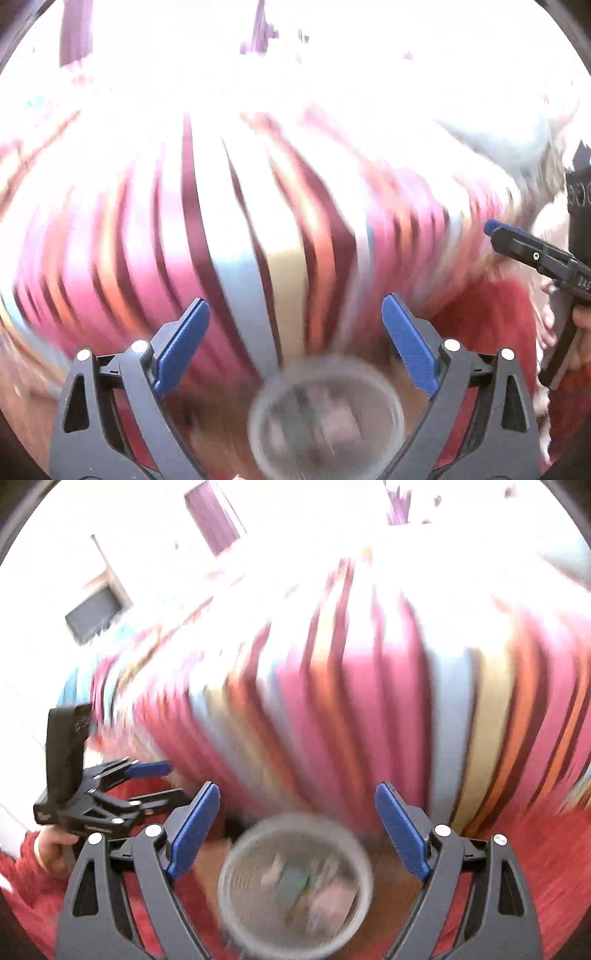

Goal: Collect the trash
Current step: 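Grasp the white printed pastry bag with the left tool while the right tool grasps crumpled white paper, then carry the bag and paper over the wastebasket and open both tools, then grasp the white Your Skin Dress box with the left tool while the right tool grasps the green DHC box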

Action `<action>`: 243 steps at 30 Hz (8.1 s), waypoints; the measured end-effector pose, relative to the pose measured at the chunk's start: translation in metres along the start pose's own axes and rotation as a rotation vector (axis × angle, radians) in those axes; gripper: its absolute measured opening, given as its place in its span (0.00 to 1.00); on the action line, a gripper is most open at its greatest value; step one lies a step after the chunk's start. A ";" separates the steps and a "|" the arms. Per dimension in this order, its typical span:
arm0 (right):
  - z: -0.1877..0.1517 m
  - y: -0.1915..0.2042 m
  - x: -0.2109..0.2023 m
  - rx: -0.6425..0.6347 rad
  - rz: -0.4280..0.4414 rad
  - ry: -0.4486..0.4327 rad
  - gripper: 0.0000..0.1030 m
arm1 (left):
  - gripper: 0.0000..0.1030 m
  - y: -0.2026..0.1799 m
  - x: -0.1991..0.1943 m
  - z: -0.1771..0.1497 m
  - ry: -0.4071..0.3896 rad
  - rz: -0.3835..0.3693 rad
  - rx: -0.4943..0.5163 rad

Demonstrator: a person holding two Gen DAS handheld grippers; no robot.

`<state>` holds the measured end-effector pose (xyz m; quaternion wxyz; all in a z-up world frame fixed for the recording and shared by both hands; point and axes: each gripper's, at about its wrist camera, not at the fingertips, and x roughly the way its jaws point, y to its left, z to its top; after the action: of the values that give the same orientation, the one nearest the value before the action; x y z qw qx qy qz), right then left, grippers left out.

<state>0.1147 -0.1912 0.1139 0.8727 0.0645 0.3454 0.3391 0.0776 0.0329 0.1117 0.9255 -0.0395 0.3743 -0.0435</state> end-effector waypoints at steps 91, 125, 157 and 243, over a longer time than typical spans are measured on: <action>-0.139 0.041 0.107 0.004 -0.052 0.618 0.53 | 0.57 -0.022 0.106 -0.190 0.651 -0.137 0.000; -0.143 0.024 0.119 0.010 -0.079 0.671 0.77 | 0.85 -0.021 0.111 -0.205 0.716 -0.065 0.029; -0.060 0.042 0.028 -0.121 -0.076 0.156 0.77 | 0.85 0.004 -0.001 -0.076 0.241 -0.141 -0.026; 0.294 -0.080 0.325 -0.101 -0.083 0.172 0.74 | 0.81 0.085 0.268 0.248 0.089 0.073 -0.064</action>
<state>0.5217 -0.0096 0.1253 0.8553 -0.0233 0.4037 0.3240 0.4470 0.0983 0.0956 0.9071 -0.0533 0.4176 0.0006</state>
